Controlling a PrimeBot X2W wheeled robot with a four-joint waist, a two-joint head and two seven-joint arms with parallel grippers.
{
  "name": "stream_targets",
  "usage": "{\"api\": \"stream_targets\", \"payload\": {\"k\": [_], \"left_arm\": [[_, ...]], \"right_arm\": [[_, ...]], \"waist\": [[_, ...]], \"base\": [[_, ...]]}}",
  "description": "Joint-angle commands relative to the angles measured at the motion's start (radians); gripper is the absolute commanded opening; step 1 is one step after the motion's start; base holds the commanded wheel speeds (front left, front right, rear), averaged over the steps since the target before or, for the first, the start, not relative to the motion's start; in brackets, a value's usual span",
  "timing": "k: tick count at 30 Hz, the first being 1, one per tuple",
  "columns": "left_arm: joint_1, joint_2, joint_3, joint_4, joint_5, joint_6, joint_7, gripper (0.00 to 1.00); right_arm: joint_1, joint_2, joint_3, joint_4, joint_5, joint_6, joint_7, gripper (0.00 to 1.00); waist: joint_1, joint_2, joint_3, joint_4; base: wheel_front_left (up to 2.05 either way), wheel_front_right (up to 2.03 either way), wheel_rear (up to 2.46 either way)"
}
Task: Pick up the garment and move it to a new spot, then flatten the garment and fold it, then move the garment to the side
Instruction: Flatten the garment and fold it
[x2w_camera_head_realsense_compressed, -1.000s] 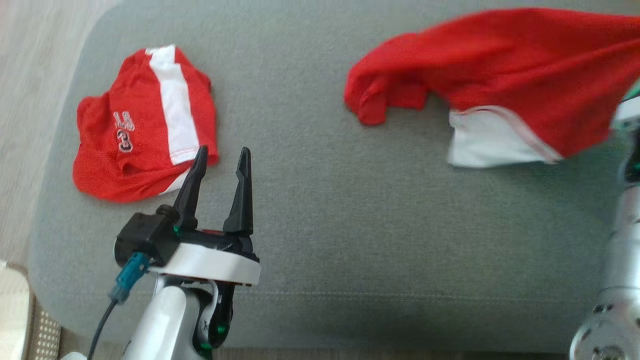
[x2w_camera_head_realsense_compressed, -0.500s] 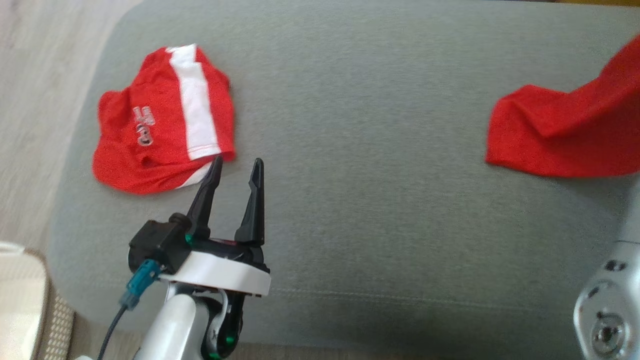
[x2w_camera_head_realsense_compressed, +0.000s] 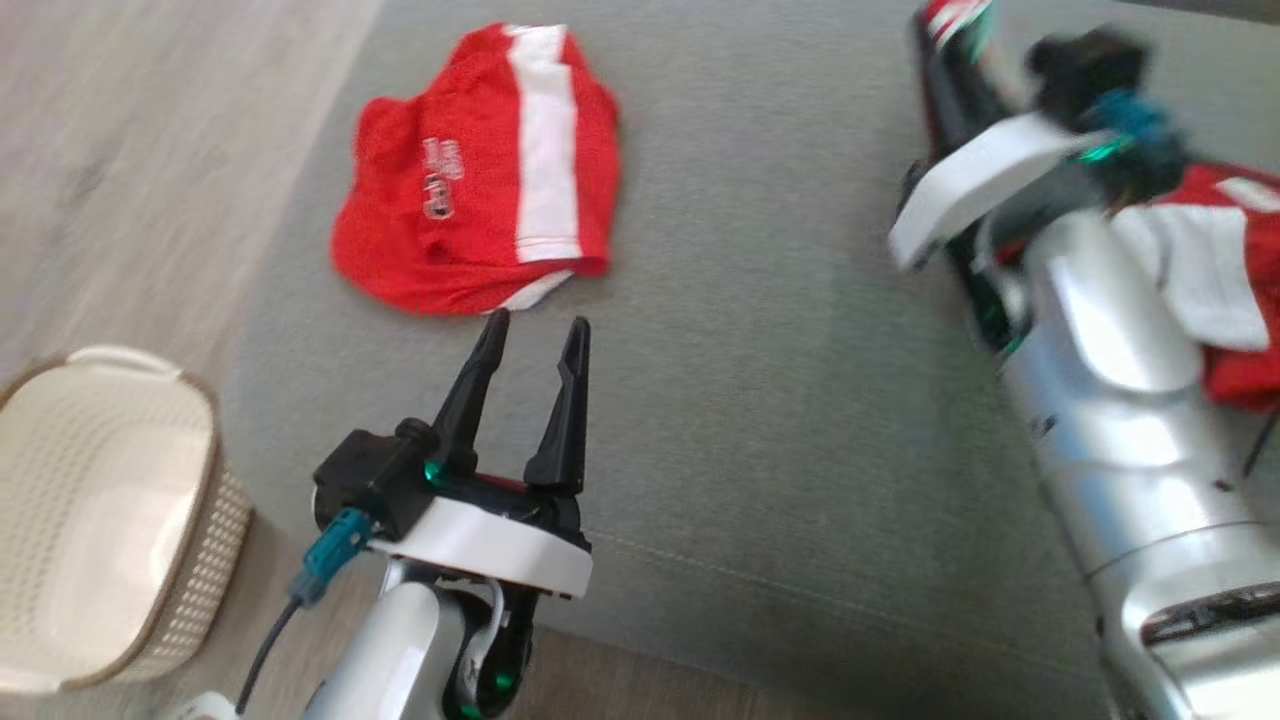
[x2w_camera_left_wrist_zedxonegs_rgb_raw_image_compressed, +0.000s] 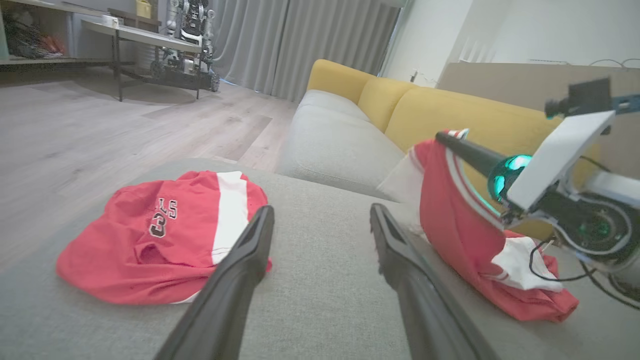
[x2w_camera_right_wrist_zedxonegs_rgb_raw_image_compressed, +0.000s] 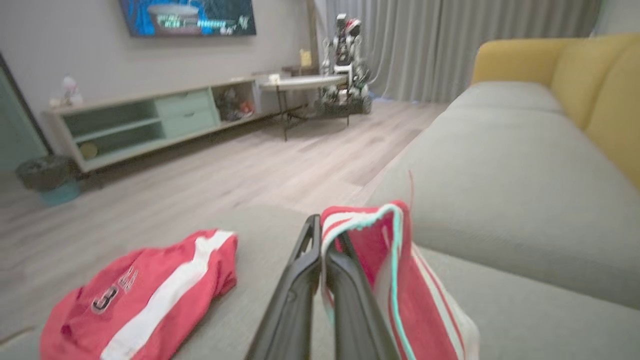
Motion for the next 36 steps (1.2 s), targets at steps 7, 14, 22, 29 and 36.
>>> {"api": "stream_targets", "payload": {"k": [7,14,22,29,36], "left_arm": [[-0.033,0.005,0.015,-0.032,-0.008,0.014,-0.005,1.0],[-0.029,0.005,0.054,-0.033,0.012,0.016,-0.005,1.0],[-0.035,0.005,0.095,-0.018,0.035,-0.002,-0.005,1.0],[-0.037,0.005,0.111,-0.019,0.038,-0.001,-0.005,1.0],[-0.025,0.005,0.128,-0.025,0.044,-0.003,-0.005,1.0]], "right_arm": [[-0.067,0.015,0.174,0.068,0.087,0.0,0.012,1.0],[-0.108,0.015,0.154,0.128,0.091,0.0,-0.026,1.0],[-0.112,0.015,0.258,0.172,0.077,0.0,0.108,1.0],[-0.078,0.015,0.219,0.169,0.037,0.0,0.071,1.0],[0.048,-0.004,0.045,0.085,0.01,0.0,-0.044,1.0]], "waist": [[0.0,0.0,0.001,0.046],[0.0,0.0,-0.016,-0.033],[0.0,0.0,-0.066,-0.125],[0.0,0.0,-0.11,-0.195],[0.0,0.0,-0.137,-0.268]], "base": [[0.0,0.0,0.0],[0.0,0.0,0.0],[0.0,0.0,0.0],[0.0,0.0,0.0],[0.0,0.0,0.0]]}}
